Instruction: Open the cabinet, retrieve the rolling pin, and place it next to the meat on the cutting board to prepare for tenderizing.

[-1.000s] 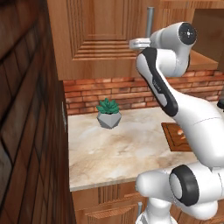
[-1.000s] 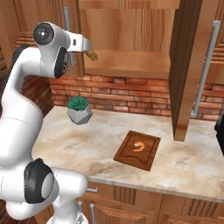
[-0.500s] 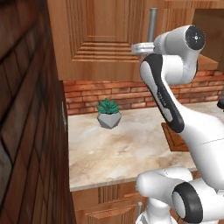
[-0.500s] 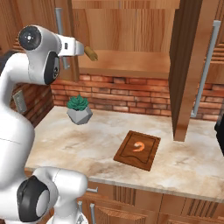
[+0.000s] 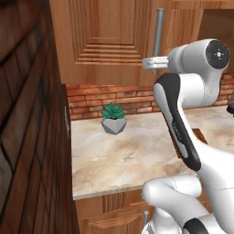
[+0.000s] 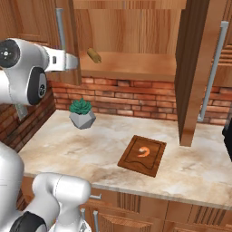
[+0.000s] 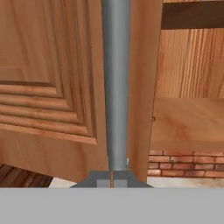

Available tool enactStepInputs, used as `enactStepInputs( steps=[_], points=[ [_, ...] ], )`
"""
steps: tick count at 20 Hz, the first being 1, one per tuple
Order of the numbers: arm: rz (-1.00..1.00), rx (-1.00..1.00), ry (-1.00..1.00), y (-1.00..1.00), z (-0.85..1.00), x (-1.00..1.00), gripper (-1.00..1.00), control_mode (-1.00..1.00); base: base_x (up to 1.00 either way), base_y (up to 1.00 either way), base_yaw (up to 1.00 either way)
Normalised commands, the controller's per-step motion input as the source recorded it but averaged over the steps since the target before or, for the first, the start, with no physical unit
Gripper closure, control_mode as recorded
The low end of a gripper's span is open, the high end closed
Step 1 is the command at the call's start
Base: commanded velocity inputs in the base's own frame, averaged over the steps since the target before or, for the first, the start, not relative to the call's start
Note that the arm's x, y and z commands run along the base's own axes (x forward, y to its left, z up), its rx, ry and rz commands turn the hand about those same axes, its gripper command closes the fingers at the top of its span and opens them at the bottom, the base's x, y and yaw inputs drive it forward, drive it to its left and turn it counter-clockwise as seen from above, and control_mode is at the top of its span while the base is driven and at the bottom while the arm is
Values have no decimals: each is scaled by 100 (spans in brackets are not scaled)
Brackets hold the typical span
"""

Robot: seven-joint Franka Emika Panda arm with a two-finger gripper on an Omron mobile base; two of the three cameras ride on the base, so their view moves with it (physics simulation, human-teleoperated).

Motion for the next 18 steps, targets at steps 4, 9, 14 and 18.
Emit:
enactStepInputs(
  steps=[4, 9, 14, 18],
  points=[
    [0, 0, 0, 0, -8, -71, 100, -100, 0, 0, 0],
    [0, 0, 0, -7, 0, -60, -100, -100, 0, 0, 0],
    [8, 6, 0, -59, 0, -9, -100, -100, 0, 0, 0],
    [6, 9, 1, -80, 0, 0, -100, -100, 0, 0, 0]
  ],
)
